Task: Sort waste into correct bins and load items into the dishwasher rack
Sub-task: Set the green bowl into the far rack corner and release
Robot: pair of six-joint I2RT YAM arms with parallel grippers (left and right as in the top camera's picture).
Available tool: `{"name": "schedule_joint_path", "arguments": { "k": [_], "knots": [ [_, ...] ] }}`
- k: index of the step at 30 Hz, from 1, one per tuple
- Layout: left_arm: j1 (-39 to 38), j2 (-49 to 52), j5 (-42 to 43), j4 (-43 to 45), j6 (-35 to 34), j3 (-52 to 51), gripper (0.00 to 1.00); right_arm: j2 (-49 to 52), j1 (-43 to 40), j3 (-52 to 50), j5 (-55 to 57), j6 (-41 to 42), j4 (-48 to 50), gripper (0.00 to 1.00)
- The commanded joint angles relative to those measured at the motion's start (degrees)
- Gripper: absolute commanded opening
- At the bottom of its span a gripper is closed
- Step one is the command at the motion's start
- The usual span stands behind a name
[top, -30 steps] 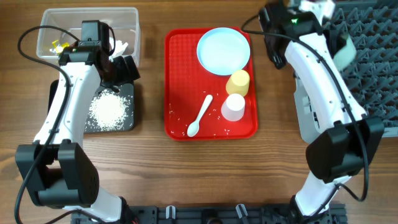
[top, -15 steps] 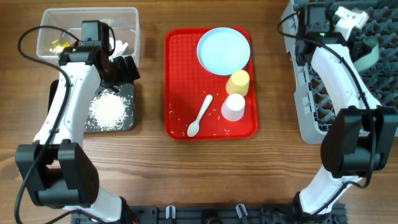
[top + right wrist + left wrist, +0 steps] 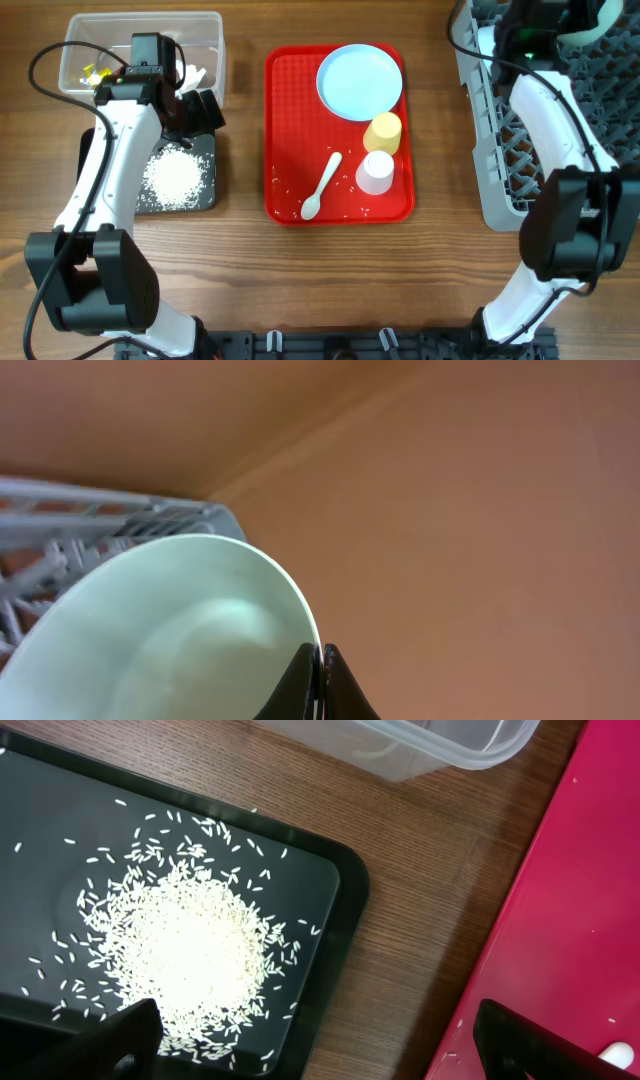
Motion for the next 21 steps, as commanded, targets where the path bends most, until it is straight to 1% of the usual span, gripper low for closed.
{"name": "schedule_joint_path", "arguments": {
  "k": [1, 6, 9, 11, 15, 16, 18, 21],
  "knots": [
    [0.15, 0.55, 0.5, 0.11, -0.92, -0.31, 1.0, 7.02, -2.05, 0.74, -7.19, -18.1, 4.35, 0.04],
    [0.15, 0.55, 0.5, 0.11, -0.92, -0.31, 1.0, 12.5, -2.23, 0.74, -12.04, -26.58, 13.33, 0.04],
    [0.15, 0.55, 0.5, 0.11, -0.92, -0.31, 1.0, 14.21, -2.4, 0.74, -16.17, -33.83, 14.6, 0.04],
    [0.15, 0.55, 0.5, 0.11, -0.92, -0.31, 1.0, 14.75, -2.45, 0.74, -17.94, -36.87, 14.6, 0.04],
    [0.15, 0.55, 0.5, 0.11, -0.92, -0.31, 1.0, 14.97, -2.56, 0.74, -18.29, -40.24, 14.84, 0.04],
    [0.15, 0.55, 0.5, 0.11, -0.92, -0.31, 1.0, 14.97, -2.62, 0.74, -18.23, -41.13, 16.13, 0.04],
    [0.15, 0.55, 0.5, 0.11, -0.92, -0.31, 1.0, 14.97, -2.67, 0.74, -18.25, -41.07, 18.78, 0.04],
    [0.15, 0.55, 0.5, 0.11, -0.92, -0.31, 1.0, 14.99, -2.67, 0.74, -18.29, -40.87, 18.53, 0.04]
  ]
}}
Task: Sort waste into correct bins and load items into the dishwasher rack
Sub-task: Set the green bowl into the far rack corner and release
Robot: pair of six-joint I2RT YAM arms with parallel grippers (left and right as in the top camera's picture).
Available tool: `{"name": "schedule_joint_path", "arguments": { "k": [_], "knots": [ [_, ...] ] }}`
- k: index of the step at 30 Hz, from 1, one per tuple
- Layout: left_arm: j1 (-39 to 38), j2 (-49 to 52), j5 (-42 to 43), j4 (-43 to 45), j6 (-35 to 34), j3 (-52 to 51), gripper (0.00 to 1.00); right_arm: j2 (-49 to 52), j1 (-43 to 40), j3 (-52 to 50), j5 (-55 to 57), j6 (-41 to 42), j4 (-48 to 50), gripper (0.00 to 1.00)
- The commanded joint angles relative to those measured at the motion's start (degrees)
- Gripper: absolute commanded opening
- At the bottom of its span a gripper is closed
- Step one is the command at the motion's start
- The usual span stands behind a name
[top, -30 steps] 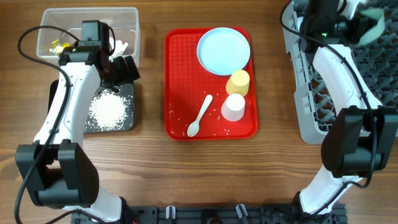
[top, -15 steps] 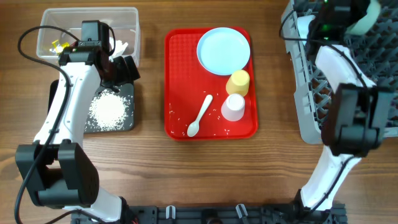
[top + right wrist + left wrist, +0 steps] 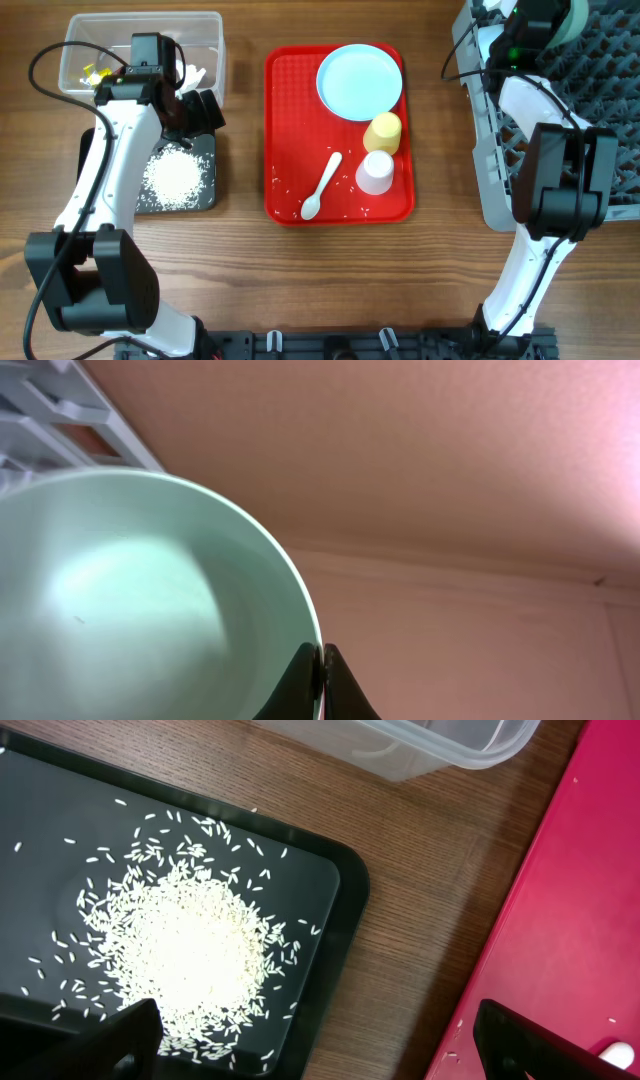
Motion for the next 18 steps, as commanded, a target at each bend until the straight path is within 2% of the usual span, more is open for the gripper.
{"name": "schedule_joint_path", "arguments": {
  "k": [1, 12, 14, 15, 16, 17, 18],
  "knots": [
    [0.15, 0.55, 0.48, 0.15, -0.92, -0.31, 1.0, 1.14, -0.24, 0.76, -1.05, -1.25, -0.98, 0.04],
    [0.15, 0.55, 0.48, 0.15, -0.92, -0.31, 1.0, 1.16, -0.24, 0.74, -0.28, 1.31, -2.89, 0.05],
    [0.15, 0.55, 0.48, 0.15, -0.92, -0.31, 1.0, 1.16, -0.24, 0.74, 1.27, 6.99, -2.91, 0.08],
    [0.15, 0.55, 0.48, 0.15, -0.92, -0.31, 1.0, 1.16, -0.07, 0.74, 3.21, 12.87, -3.21, 0.11],
    [0.15, 0.55, 0.48, 0.15, -0.92, -0.31, 1.0, 1.16, 0.17, 0.74, 5.4, 18.1, -3.23, 0.18],
    [0.15, 0.55, 0.48, 0.15, -0.92, -0.31, 1.0, 1.16, 0.5, 0.74, 8.7, 25.22, -3.21, 0.55],
    [0.15, 0.55, 0.48, 0.15, -0.92, -0.31, 1.0, 1.16, 0.85, 0.74, 12.13, 33.0, -3.26, 0.86]
  ]
}}
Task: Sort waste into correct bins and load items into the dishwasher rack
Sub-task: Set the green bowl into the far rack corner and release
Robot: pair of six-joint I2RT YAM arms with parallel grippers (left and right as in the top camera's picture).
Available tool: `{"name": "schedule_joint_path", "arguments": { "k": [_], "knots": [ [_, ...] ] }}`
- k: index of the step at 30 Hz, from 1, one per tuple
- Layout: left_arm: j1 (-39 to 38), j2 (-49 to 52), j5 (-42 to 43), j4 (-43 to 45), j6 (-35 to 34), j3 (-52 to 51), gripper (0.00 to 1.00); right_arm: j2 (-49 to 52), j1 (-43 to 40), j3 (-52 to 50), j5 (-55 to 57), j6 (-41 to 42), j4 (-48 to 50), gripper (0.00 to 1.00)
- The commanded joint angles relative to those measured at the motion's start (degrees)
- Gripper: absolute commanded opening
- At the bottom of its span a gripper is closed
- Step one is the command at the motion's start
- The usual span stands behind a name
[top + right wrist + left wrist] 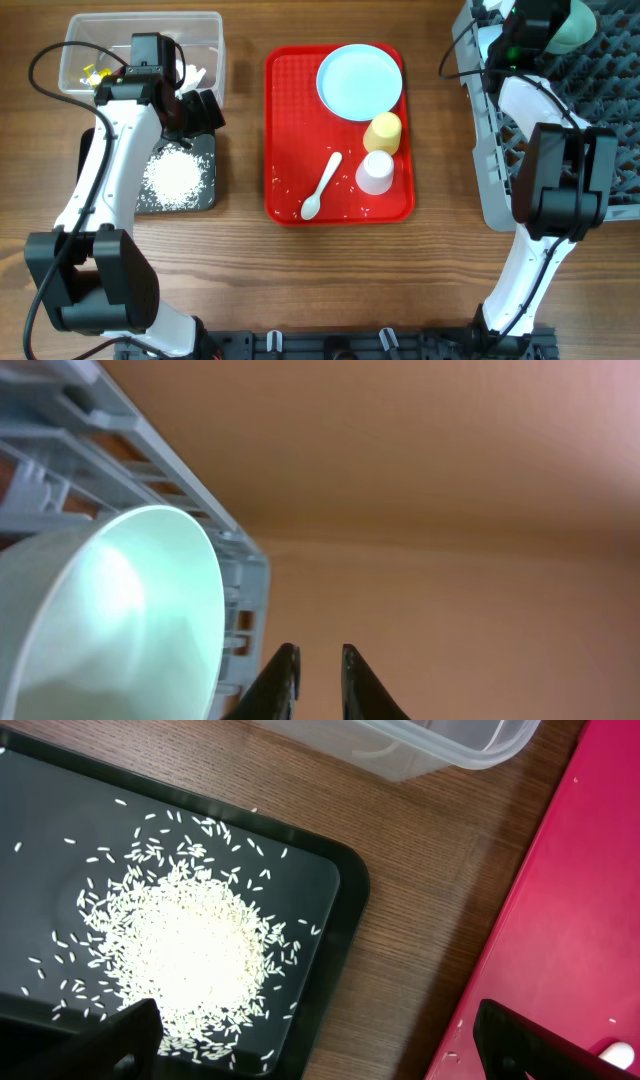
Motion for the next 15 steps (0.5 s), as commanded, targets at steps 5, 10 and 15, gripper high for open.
{"name": "schedule_joint_path", "arguments": {
  "k": [5, 10, 15],
  "knots": [
    [0.15, 0.55, 0.48, 0.13, -0.92, -0.31, 1.0, 1.14, 4.15, 0.76, 21.27, 46.75, -14.69, 1.0],
    [0.15, 0.55, 0.48, 0.13, -0.92, -0.31, 1.0, -2.89, 5.99, 0.94, 12.46, 69.02, -32.89, 1.0],
    [0.15, 0.55, 0.48, 0.13, -0.92, -0.31, 1.0, -12.72, 4.55, 1.03, 2.67, 76.46, -37.22, 1.0]
  ]
}}
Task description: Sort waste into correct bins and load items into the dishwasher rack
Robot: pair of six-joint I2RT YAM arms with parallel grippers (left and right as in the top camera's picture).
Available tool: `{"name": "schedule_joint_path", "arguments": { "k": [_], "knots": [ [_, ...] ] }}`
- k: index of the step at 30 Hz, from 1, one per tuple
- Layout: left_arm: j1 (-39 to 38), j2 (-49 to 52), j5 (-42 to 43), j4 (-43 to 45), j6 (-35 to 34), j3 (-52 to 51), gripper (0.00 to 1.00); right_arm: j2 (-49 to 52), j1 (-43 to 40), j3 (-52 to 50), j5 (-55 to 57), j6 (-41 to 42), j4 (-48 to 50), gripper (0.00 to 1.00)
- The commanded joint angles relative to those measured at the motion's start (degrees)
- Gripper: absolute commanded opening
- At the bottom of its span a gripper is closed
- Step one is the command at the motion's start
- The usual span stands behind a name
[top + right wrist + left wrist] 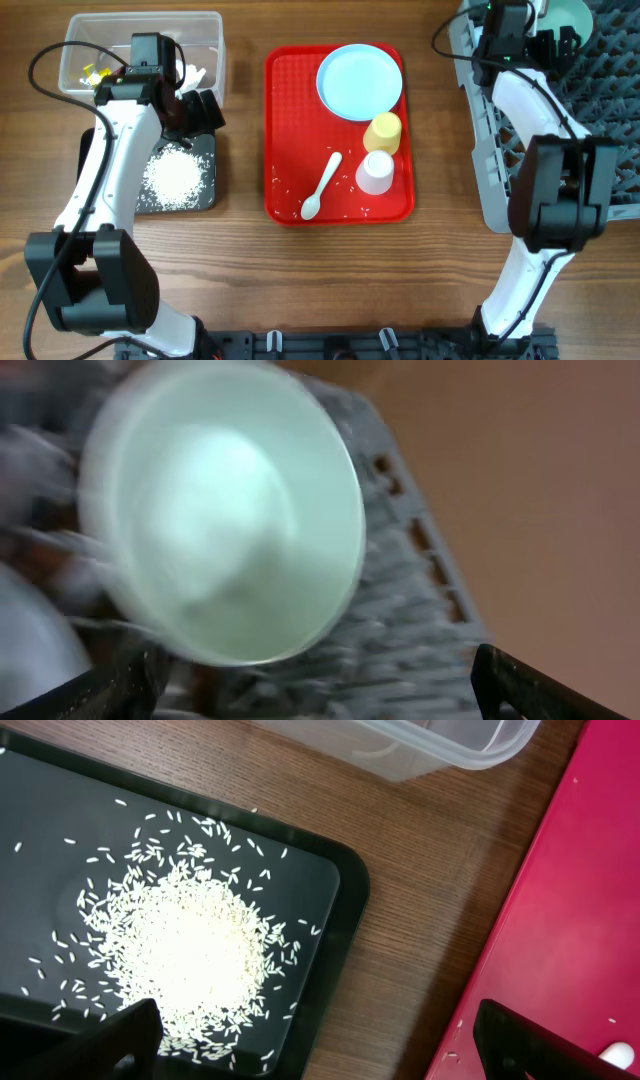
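A pale green bowl (220, 510) leans on its side in the grey dishwasher rack (490, 150), at the rack's far end (567, 15). My right gripper (320, 690) is open and holds nothing, a short way back from the bowl; the view is blurred. On the red tray (290, 130) lie a light blue plate (360, 80), a yellow cup (383, 131), a white cup (376, 172) and a white spoon (322, 186). My left gripper (320, 1055) hangs open and empty over the gap between the black tray (330, 890) of rice (180, 955) and the red tray.
A clear plastic bin (145, 45) with scraps stands at the back left, just behind the black tray. Grains of rice are scattered on the red tray's near end. The rack fills the right edge of the table.
My right gripper's jaws, a narrow gap apart beside the bowl's rim, now stand wide open and farther from the bowl. The bowl stays in the rack. The left arm is unchanged.
My right gripper was shut on the green bowl's rim, holding it at the rack's far end, and was still shut on it a moment later. Then its jaws had parted with the bowl resting in the rack. Now it is wide open. The left arm never moved.
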Motion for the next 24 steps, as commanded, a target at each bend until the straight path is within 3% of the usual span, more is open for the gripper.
{"name": "schedule_joint_path", "arguments": {
  "k": [1, 4, 7, 9, 11, 13, 18, 24],
  "knots": [
    [0.15, 0.55, 0.5, 0.11, -0.92, -0.28, 1.0, -8.7, 0.26, -0.37, -9.92, 8.63, -0.39, 1.0],
    [0.15, 0.55, 0.5, 0.11, -0.92, -0.28, 1.0, -13.88, -1.42, -0.37, -15.74, 9.49, -1.44, 1.0],
    [0.15, 0.55, 0.5, 0.11, -0.92, -0.28, 1.0, -16.33, -6.25, -0.37, -25.97, 18.78, -5.99, 1.0],
    [0.15, 0.55, 0.5, 0.11, -0.92, -0.28, 1.0, -16.68, -11.96, -0.35, -39.45, 26.84, -9.6, 0.99],
    [0.15, 0.55, 0.5, 0.11, -0.92, -0.28, 1.0, -16.13, -18.58, -0.37, -56.33, 33.7, -11.54, 0.89],
    [0.15, 0.55, 0.5, 0.11, -0.92, -0.28, 1.0, -15.15, -23.08, -0.37, -63.93, 38.4, -11.39, 0.81],
    [0.15, 0.55, 0.5, 0.11, -0.92, -0.28, 1.0, -10.29, -25.88, -0.37, -65.16, 40.94, -8.33, 0.73],
    [0.15, 0.55, 0.5, 0.11, -0.92, -0.28, 1.0, -1.44, -25.88, -0.37, -71.47, 48.26, -2.82, 0.54]
  ]
}}
